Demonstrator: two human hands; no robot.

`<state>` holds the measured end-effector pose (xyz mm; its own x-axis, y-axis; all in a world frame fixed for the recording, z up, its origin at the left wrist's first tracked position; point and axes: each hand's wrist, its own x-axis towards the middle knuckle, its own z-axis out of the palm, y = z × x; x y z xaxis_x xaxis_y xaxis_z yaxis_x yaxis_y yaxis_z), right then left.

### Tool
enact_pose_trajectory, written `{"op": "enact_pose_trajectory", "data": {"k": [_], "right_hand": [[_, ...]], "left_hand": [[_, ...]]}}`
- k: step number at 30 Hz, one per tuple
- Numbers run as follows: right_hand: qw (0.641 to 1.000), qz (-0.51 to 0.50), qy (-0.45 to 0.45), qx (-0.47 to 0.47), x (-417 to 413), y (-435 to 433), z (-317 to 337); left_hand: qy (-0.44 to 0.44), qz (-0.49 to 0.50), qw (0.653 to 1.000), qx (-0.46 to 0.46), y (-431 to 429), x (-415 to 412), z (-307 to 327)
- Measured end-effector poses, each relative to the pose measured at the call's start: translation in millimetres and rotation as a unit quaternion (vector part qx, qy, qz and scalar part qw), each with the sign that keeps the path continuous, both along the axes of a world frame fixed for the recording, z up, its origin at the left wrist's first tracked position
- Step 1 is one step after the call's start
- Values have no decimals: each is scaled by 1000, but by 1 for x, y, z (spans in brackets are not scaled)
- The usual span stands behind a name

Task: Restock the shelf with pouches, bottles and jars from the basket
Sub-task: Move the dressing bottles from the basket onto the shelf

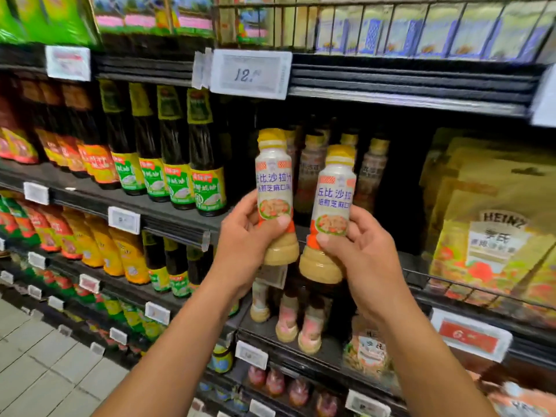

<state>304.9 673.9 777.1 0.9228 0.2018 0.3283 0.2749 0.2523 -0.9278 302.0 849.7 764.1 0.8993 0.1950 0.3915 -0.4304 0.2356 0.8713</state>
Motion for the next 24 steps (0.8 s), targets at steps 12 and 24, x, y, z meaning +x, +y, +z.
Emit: {"op": "enact_pose_trajectory", "data": {"k": [12, 24], "right_hand": [[987, -120, -12, -103, 33, -12, 20], [956, -136, 6, -261, 54, -27, 27]], "left_hand": [[19, -103, 977, 186, 15, 72, 21], [95, -102, 907, 398, 5, 98, 30]]}}
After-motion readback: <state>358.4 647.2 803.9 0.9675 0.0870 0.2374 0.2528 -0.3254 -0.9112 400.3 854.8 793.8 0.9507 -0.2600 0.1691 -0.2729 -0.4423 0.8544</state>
